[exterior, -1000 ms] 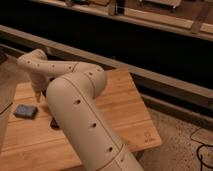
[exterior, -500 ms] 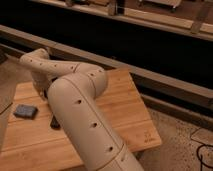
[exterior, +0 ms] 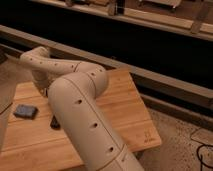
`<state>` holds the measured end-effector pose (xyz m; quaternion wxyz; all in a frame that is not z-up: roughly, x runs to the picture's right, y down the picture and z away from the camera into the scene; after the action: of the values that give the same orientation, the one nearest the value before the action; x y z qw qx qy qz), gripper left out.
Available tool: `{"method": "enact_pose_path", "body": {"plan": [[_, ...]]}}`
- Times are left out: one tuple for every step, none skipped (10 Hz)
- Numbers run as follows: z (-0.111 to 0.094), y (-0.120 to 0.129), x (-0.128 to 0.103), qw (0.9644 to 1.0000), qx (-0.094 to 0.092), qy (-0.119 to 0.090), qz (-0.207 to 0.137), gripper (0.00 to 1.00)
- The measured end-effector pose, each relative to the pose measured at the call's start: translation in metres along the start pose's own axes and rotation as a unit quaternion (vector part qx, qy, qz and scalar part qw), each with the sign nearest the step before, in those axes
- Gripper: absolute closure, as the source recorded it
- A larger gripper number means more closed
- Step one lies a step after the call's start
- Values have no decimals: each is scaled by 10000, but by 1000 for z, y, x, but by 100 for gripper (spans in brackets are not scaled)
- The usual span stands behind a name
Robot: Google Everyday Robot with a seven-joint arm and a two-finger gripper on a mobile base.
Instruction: Pick up the ceramic bowl
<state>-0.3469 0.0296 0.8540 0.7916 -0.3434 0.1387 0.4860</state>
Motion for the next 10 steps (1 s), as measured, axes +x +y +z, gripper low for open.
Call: {"method": "enact_pose_path", "body": {"plan": [[-4,0,-2,10000,-2,-70,22,100],[-9,-1,-5,9999,-8,-148,41,100],[-16,-2,-8,9997,-8,-230,59,100],[-24,-3,-12,9994,-12,-332,77,100],[-34,-4,-16,9990,-14,-447,91,100],[-47,-5,-21,9982,-19,-593,100,100],[-61,-5,-26,9971,-41,-754,107,100],[-74,-5,-29,9959,-89,-890,123,100],[-83,-5,-31,9949,-131,-991,144,100],[-95,-6,-31,9934,-185,-1120,174,100]]}}
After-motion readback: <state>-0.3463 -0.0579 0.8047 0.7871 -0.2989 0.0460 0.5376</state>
